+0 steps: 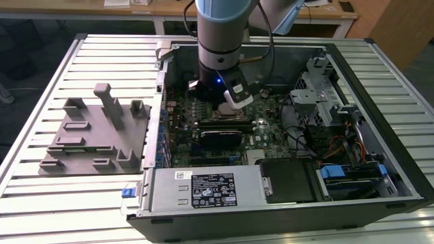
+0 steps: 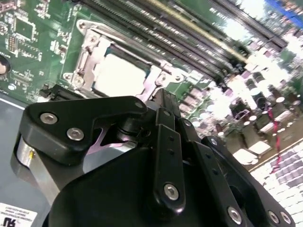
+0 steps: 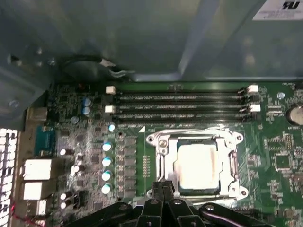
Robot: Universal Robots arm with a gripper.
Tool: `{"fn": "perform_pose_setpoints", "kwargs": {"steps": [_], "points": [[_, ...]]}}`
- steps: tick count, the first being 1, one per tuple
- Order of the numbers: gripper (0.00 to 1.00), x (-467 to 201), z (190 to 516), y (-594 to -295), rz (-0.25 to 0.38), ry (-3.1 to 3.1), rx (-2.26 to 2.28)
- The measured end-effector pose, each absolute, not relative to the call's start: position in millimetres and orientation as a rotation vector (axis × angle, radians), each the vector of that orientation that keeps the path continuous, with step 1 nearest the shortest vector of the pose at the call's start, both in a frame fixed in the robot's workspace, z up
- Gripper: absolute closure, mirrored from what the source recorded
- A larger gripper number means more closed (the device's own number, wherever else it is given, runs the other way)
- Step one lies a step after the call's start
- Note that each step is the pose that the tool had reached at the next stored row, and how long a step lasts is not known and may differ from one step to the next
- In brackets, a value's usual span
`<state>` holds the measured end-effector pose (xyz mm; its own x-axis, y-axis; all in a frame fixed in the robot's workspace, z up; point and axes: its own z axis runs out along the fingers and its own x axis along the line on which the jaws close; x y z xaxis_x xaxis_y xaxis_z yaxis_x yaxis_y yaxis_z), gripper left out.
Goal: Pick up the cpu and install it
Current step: 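Install the second cpu locking lever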
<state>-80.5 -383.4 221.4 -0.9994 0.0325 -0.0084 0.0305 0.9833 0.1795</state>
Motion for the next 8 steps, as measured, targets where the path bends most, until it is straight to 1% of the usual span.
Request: {"fn": "perform_pose_setpoints", "kwargs": {"steps": [8], "points": [[0.89, -61.4, 220.9, -372.6, 0.268, 3.118, 0.050]]}}
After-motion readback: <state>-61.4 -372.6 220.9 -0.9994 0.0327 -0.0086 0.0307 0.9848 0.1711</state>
